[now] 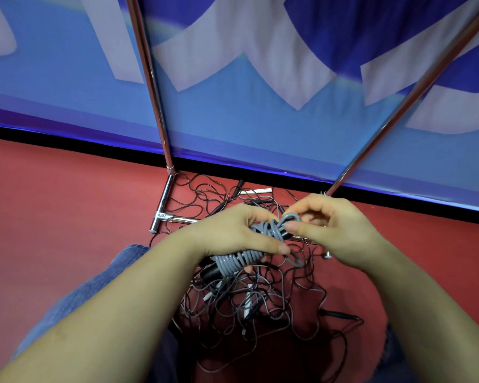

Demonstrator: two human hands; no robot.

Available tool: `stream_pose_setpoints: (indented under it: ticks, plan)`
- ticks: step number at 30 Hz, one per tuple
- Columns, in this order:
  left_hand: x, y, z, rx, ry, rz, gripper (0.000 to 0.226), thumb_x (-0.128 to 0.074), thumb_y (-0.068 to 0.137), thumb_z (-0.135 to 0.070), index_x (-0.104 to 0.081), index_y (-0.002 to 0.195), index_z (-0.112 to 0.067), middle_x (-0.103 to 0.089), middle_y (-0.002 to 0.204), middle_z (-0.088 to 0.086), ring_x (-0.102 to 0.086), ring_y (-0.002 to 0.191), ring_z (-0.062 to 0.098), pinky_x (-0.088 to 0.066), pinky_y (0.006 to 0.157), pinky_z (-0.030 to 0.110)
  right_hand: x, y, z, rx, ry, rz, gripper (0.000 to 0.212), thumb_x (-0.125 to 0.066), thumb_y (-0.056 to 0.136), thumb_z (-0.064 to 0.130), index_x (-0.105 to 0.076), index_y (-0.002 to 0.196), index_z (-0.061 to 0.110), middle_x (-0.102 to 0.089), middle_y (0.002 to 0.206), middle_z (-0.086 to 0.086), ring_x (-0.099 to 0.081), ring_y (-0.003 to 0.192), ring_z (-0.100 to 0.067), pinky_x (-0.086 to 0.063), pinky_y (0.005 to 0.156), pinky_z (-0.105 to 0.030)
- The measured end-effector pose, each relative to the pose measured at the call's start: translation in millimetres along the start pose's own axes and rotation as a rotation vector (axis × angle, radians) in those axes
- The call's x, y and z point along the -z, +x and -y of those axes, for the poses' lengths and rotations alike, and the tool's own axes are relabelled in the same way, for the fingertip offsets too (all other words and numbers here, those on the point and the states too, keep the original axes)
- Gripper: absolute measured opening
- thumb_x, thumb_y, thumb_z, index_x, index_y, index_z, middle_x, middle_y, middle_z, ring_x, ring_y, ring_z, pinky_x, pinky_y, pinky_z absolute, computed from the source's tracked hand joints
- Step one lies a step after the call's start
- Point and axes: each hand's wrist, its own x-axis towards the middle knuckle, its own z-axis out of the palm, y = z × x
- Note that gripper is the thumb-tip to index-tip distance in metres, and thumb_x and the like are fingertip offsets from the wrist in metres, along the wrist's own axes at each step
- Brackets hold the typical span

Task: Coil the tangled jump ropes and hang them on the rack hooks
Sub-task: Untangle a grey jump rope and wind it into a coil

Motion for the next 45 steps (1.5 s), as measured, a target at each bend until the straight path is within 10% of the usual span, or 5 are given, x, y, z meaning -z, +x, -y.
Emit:
stream_pose_setpoints:
  ticks: [8,13,20,35,45]
  plan:
    - [-3,8,6,0.045,0.557,-0.164,0.034,-0.068,0.072,-0.056,-0.059,0.097,-0.035,-0.064,0.085,-0.011,-0.061,0.083,0.013,-0.050,0.081,0.034,-16,2,-17,0.149,-0.491,-0.071,0.028,-0.066,0.085,0.034,-0.044,0.068,0.036,-0.044,0.076,0.015,-0.042,0.074,-0.003,-0.034,0.070,-0.023]
    - [-11,6,4,0.022,0.716,-0.254,0.034,-0.067,0.068,-0.068,-0.051,0.078,-0.040,-0.048,0.057,-0.019,-0.046,0.065,0.001,-0.039,0.066,0.027,-24,-1,-11,0.058,-0.669,-0.029,0.033,-0.047,0.091,0.046,-0.032,0.067,0.031,-0.038,0.077,0.010,-0.035,0.078,-0.010,-0.023,0.067,-0.027]
    - [-10,4,12,-0.187,0.950,-0.284,0.035,-0.062,0.081,-0.051,-0.058,0.115,-0.041,-0.057,0.078,-0.012,-0.057,0.086,0.014,-0.037,0.070,0.025,-25,-6,-8,0.110,-0.486,0.077,0.045,-0.071,0.075,0.045,-0.033,0.059,0.027,-0.039,0.068,0.009,-0.039,0.062,-0.007,-0.033,0.059,-0.030]
    - [-16,13,32,-0.553,0.875,-0.446,0.028,-0.052,0.078,-0.057,-0.052,0.093,-0.033,-0.063,0.075,-0.009,-0.057,0.070,0.011,-0.042,0.057,0.021,-12,-12,-9,0.020,-0.126,0.084,0.037,-0.069,0.082,0.015,-0.045,0.055,0.023,-0.037,0.060,0.014,-0.032,0.058,-0.006,-0.030,0.056,-0.023]
    - [-24,21,10,-0.070,-0.353,-0.416,0.010,-0.069,0.086,-0.022,-0.069,0.077,-0.026,-0.054,0.061,0.003,-0.051,0.048,0.015,-0.046,0.052,0.025,-19,5,-24,-0.169,-0.087,-0.133,0.022,-0.047,0.097,0.030,-0.059,0.116,0.029,-0.063,0.106,0.002,-0.060,0.092,-0.015,-0.047,0.090,-0.032]
